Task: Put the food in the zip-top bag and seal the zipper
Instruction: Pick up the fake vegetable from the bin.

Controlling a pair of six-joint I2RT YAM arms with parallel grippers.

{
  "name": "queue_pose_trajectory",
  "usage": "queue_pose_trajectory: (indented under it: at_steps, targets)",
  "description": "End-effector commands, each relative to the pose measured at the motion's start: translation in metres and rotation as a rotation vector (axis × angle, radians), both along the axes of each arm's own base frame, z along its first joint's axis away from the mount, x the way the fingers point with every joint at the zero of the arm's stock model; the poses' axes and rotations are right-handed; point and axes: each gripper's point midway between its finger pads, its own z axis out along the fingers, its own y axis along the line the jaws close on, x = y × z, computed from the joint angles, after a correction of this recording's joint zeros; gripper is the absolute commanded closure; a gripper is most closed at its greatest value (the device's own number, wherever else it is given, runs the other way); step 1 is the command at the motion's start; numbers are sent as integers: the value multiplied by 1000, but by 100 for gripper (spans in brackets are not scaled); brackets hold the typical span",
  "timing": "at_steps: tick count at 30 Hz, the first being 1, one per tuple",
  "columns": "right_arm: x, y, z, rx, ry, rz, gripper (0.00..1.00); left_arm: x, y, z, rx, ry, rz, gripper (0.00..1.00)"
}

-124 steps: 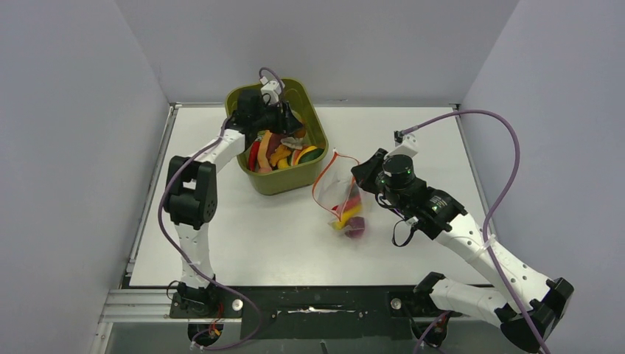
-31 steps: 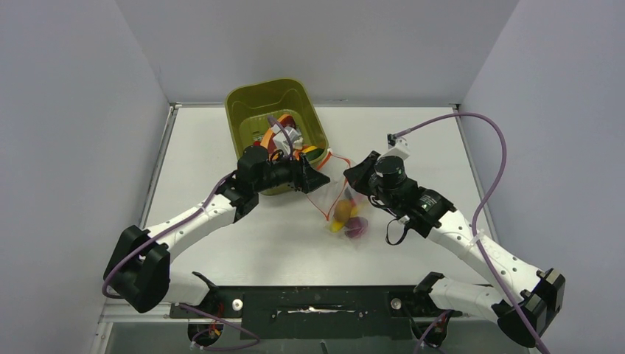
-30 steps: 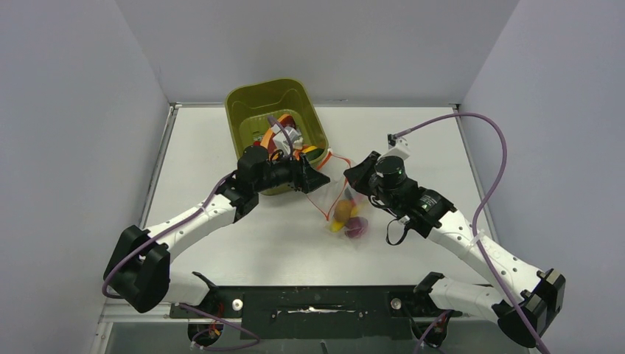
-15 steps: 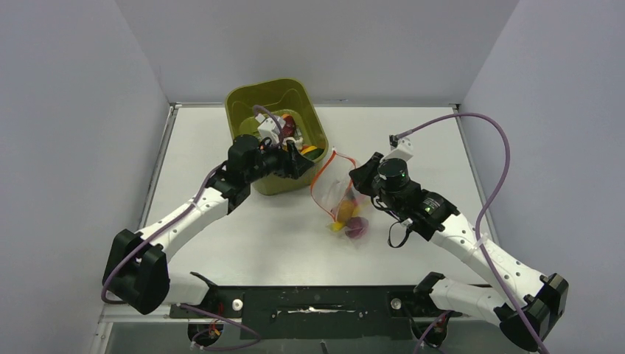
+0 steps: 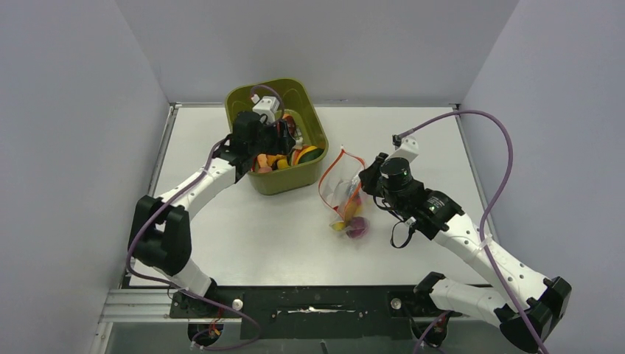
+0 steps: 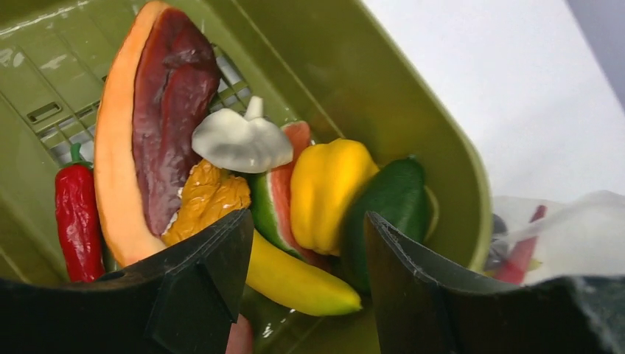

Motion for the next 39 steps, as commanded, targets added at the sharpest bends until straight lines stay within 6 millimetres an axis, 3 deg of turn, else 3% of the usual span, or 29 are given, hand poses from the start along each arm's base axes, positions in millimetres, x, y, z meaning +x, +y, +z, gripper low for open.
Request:
queue_pose_trajectory:
  at_steps: [1,8,17,22,28,34,39]
  targets:
    - [9,-7,15,-29,-63,-18,100,23,5,12,53,-60,10,45]
    - [6,-13,28,-91,-60,9,100,54,12,-14,84,17,84,45]
    - [11,-21,39,-135,-52,-19,100,74,10,-55,122,196,95,40]
    - [19,-22,37,-169,-30,-26,100,83,6,-62,107,226,118,41]
    - [29,-24,47,-181,-20,-30,100,88,10,-81,129,284,166,42]
    - [38,-30,54,-180,-6,-39,100,93,1,-92,83,305,161,45]
    - [44,-34,61,-168,10,-39,100,101,-12,-87,38,305,139,55]
